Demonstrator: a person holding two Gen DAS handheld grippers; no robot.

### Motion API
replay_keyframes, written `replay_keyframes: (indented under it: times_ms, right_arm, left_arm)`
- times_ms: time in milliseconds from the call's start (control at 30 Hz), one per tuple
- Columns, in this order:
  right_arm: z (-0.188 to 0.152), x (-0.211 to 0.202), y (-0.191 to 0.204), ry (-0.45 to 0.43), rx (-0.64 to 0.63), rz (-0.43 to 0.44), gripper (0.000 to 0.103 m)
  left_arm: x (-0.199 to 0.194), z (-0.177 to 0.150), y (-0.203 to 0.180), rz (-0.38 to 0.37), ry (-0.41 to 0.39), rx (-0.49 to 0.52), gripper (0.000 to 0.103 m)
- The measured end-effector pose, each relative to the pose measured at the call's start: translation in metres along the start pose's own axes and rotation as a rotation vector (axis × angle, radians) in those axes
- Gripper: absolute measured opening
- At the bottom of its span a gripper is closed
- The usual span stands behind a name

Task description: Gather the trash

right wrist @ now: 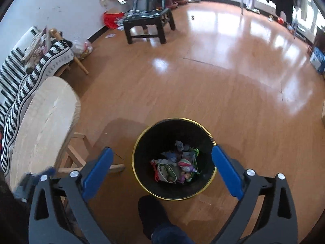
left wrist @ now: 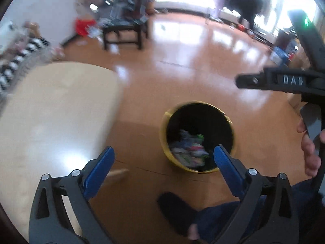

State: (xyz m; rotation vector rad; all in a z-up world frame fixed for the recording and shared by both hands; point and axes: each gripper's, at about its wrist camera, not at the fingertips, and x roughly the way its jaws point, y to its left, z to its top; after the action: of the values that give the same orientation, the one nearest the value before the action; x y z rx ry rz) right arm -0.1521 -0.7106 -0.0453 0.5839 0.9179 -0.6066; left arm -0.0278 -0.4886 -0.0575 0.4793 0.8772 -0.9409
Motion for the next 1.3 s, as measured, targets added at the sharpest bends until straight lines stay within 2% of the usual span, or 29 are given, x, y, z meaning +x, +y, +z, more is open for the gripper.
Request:
replay_keyframes:
  times_ms: [167,367,500,567,633,667,767,900,1000,1067,1167,1300]
  right_arm:
    - [0.005,-0.016,0.048,-0.024,-0.057,0.077,0.096]
    - [-0.005,-0.035,0.147,-0.058,-0.235,0.174,0.096]
    - [-0.033,-0.045,0.230,-0.067,-0.403,0.252,0.096]
    - [-0.051,-0.047,0.269,-0.062,-0.488,0.265,0.096]
    - [-0.073,-0.051,0.311,-0.059,-0.578,0.322,0.096]
    - [-0.082,-0.053,0.326,-0.060,-0.612,0.336,0.096]
    - [-0.116,-0.057,0.379,-0.061,-0.728,0.390,0.096]
    - [-0.158,-0.067,0.437,-0.092,-0.852,0.471,0.096]
    - [-0.185,-0.070,0.464,-0.101,-0.919,0.508,0.096]
    - [-0.199,-0.069,0.478,-0.074,-0.933,0.520,0.096]
    - [-0.205,-0.065,0.494,-0.047,-0.915,0.558,0.096]
    - [-0.210,-0.060,0.502,-0.034,-0.917,0.551,0.096]
  left_arm:
    - [-0.056,-0.019,0.074,0.105,-0.039,-0.160,0.096]
    - [-0.135,-0.069,0.167,0.219,-0.114,-0.402,0.096]
    - [-0.188,-0.108,0.214,0.311,-0.174,-0.536,0.096]
    - [-0.208,-0.126,0.228,0.387,-0.194,-0.562,0.096]
    - [-0.231,-0.152,0.246,0.487,-0.208,-0.602,0.096]
    - [-0.238,-0.161,0.252,0.514,-0.212,-0.619,0.096]
    - [-0.266,-0.207,0.279,0.615,-0.210,-0.728,0.096]
    - [-0.290,-0.268,0.308,0.671,-0.161,-0.873,0.096]
    - [-0.307,-0.309,0.323,0.691,-0.145,-0.952,0.096]
    - [-0.318,-0.328,0.328,0.756,-0.131,-0.977,0.096]
    - [-0.328,-0.342,0.335,0.795,-0.126,-1.008,0.096]
    - [-0.331,-0.350,0.345,0.820,-0.111,-1.018,0.096]
